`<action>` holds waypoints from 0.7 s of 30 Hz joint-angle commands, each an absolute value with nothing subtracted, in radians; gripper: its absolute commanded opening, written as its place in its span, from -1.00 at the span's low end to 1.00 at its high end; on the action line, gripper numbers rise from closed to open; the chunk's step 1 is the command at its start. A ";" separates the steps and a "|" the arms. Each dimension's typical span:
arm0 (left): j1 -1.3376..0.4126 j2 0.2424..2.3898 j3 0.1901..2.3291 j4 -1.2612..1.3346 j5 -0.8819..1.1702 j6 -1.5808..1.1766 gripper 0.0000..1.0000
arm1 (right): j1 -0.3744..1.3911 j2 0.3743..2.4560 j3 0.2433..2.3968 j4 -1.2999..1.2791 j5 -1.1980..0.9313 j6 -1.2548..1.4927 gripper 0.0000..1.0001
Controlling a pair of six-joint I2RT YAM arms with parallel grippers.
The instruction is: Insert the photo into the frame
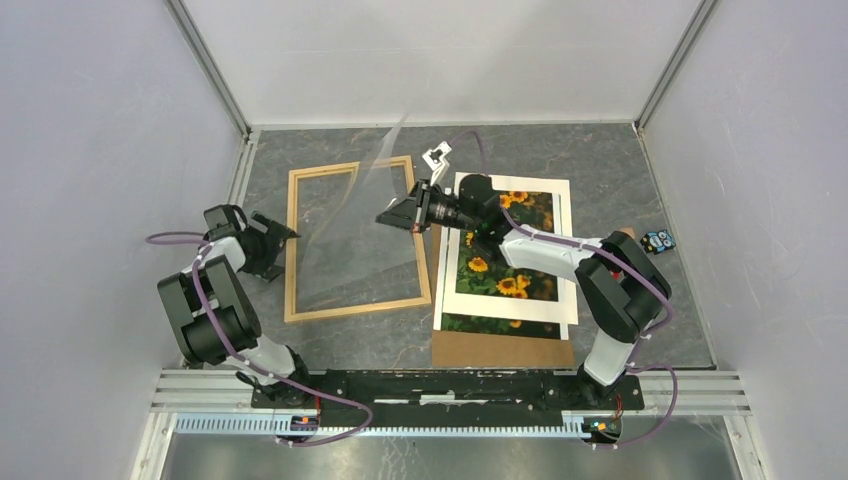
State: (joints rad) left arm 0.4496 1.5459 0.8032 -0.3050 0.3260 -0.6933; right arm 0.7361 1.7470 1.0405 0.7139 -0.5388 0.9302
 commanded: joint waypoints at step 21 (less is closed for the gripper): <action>0.461 1.356 0.761 -0.208 0.390 -0.770 1.00 | 0.774 1.803 1.356 0.619 -0.528 0.910 -1.00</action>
State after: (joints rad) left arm 0.4545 1.4548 0.7349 -0.2184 0.4038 -0.7658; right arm 0.7662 1.8282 1.2892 0.5739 -0.5217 0.9119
